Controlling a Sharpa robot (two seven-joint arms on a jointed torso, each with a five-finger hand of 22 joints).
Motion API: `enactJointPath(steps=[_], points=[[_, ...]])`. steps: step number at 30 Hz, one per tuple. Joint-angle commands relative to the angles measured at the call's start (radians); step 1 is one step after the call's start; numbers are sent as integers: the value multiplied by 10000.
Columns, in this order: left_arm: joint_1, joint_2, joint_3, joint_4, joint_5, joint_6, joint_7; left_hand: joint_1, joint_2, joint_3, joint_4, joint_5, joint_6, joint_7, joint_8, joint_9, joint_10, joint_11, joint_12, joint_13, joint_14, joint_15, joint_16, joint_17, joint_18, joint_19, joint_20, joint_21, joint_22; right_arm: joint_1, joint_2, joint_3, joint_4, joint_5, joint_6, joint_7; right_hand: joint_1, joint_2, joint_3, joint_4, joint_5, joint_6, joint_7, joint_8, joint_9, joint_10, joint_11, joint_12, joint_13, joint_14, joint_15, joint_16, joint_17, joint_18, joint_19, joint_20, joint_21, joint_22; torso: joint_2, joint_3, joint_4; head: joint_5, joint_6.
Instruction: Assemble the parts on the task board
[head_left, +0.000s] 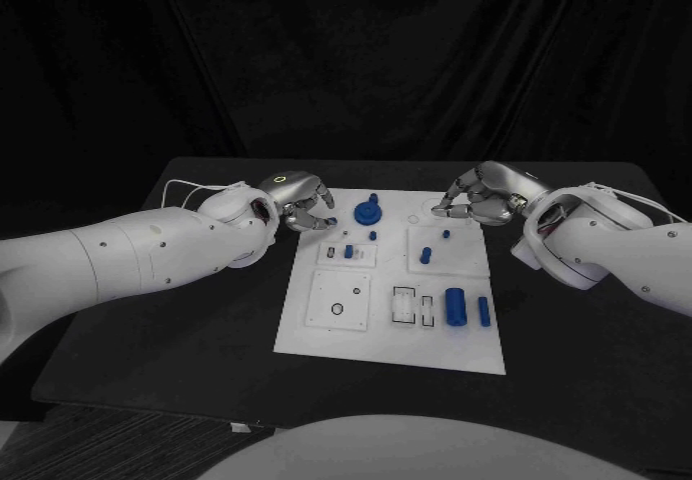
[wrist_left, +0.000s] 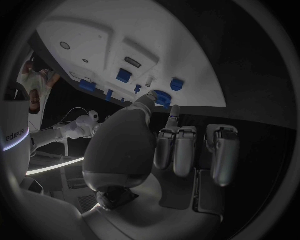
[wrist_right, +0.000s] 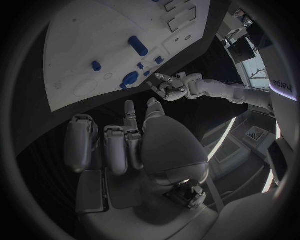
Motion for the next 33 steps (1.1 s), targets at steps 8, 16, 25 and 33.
enactJointPath(steps=[8, 16, 25, 33], points=[[28, 467, 7, -454, -593, 695, -1042, 184, 10, -235, 29, 390, 104, -1, 171, -69, 1034, 67, 25, 2526, 1022, 90, 102, 2679, 5, 887, 31, 78, 2666, 16, -79, 10, 37, -13, 67, -24, 383, 319, 17, -39, -62, 15, 14, -145, 130, 1114, -27, -144, 2318, 851, -86, -148, 1434, 187, -35, -27, -157, 1977, 10, 29, -31, 18, -2], [27, 566, 8, -564, -835, 1177, -1534, 288, 41, -201, -49, 683, 134, -5, 228, -30, 1034, 65, 25, 2526, 1022, 86, 102, 2679, 22, 853, 26, 16, 2644, 8, -84, 9, 22, -13, 110, -33, 370, 316, 10, -23, -69, 15, 17, -148, 129, 1114, -25, -144, 2318, 850, -84, -151, 1428, 188, -36, -25, -159, 1976, -3, 30, -26, 8, -2], [16, 662, 8, -717, -876, 1903, -1623, 374, 43, -175, -152, 843, 186, -26, 308, 54, 1034, 44, 25, 2526, 1022, 69, 102, 2679, 41, 811, 14, -60, 2618, -22, -70, 9, -22, -13, 156, -43, 370, 316, 10, -23, -69, 15, 17, -148, 129, 1114, -25, -144, 2318, 850, -84, -151, 1428, 188, -36, -25, -159, 1976, -5, 28, -11, -13, -2], [-18, 820, 7, -884, -882, 1844, -1194, 656, 201, 31, -405, 1087, 493, -113, 517, 208, 1034, -28, 25, 2526, 1022, 17, 102, 2679, 43, 805, -26, -70, 2616, -29, -63, 9, -17, -13, 162, -45, 370, 316, 10, -23, -69, 15, 17, -148, 129, 1114, -25, -144, 2318, 850, -84, -151, 1428, 188, -36, -25, -159, 1976, -1, 28, -7, -16, -2]])
